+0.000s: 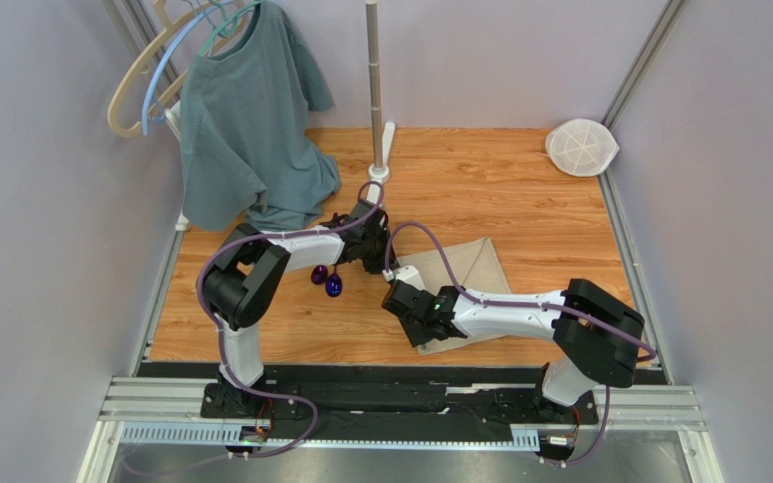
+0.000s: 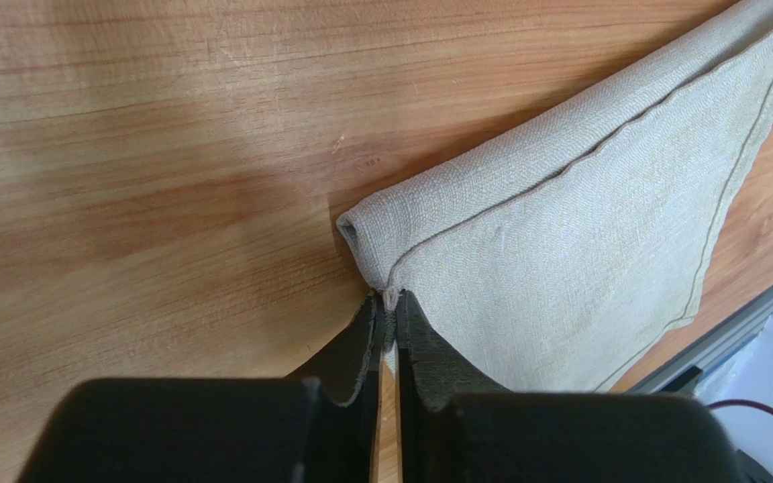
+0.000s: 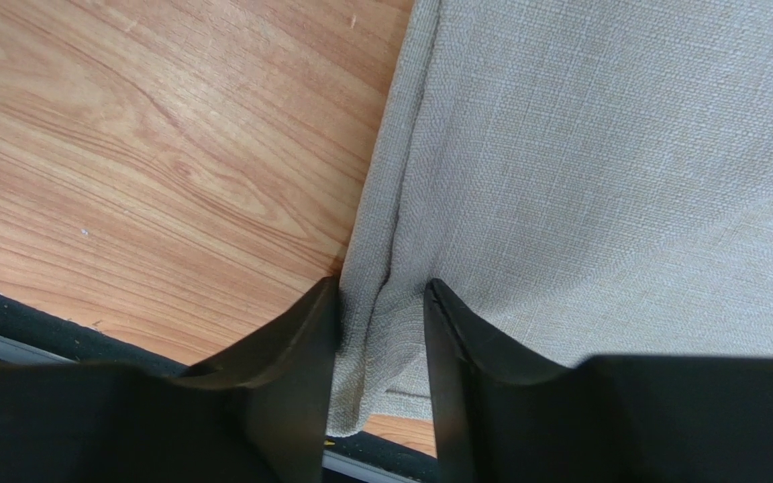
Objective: Fold the napkin into a case and place the utensils inside
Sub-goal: Turn over the upper triangle folded napkin at the center of the board.
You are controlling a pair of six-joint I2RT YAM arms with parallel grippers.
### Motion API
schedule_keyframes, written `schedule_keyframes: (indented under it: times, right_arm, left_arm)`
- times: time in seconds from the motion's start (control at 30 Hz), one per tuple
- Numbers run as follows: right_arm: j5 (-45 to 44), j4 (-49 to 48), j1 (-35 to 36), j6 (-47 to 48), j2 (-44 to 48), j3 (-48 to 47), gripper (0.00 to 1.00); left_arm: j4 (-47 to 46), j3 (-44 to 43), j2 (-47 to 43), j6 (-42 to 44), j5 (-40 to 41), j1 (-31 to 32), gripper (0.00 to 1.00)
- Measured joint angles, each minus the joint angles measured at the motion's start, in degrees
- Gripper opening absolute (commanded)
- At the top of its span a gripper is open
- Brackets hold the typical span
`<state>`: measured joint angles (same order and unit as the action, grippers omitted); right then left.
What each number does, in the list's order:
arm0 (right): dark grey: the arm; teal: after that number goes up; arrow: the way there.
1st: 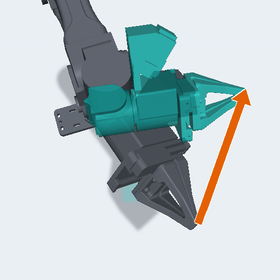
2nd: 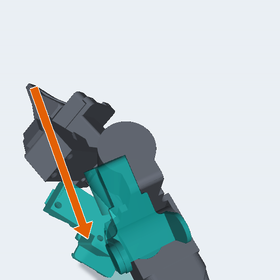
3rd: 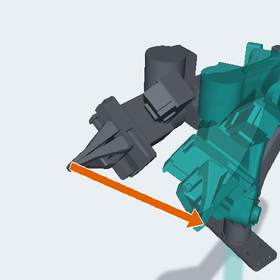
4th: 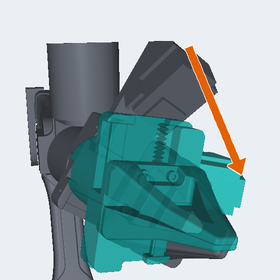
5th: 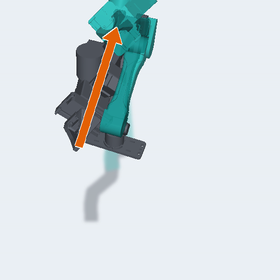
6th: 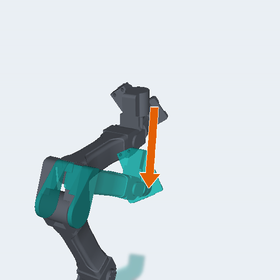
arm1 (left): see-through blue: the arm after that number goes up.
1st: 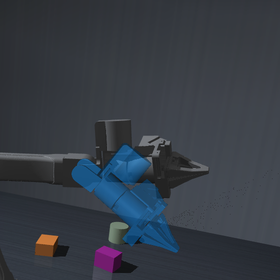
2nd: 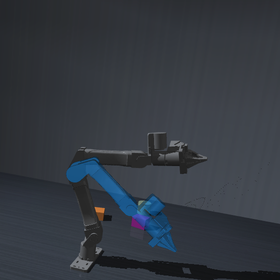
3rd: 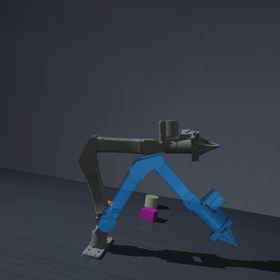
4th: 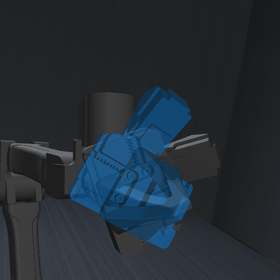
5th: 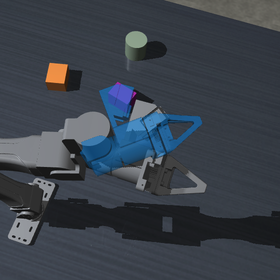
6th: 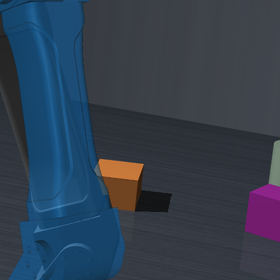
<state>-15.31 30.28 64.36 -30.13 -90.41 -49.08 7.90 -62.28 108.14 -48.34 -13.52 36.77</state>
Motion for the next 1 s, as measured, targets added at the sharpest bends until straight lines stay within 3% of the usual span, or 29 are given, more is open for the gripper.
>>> schedule_keyframes:
  times: [0.2, 0.4, 0.6, 0.8, 1.0]
  right_arm:
    - [-2.9, 0.4, 0.8, -0.7, -2.2, -1.7, 0.00]
    - [-3.3, -0.6, 2.9, -0.9, -4.4, -4.5, 0.00]
    - [8.6, -11.7, 3.6, -3.3, -0.5, -0.8, 0.00]
    - [20.5, -31.4, -1.2, -9.0, 5.8, 10.3, 0.00]
    - [29.4, -53.3, -7.8, -17.0, 6.2, 25.4, 0.00]
  left_arm:
    - [-0.3, 0.0, 0.0, 0.0, 0.5, 0.0, 0.00]
    - [1.7, 0.1, -1.4, 1.3, 3.5, -0.5, 0.00]
    - [11.7, 0.7, -8.3, 4.3, 7.1, -1.3, 0.00]
    - [19.7, -3.5, -11.5, 6.1, 9.9, -0.7, 0.00]
    - [26.5, -10.3, -7.4, 5.4, 16.4, 3.9, 0.00]
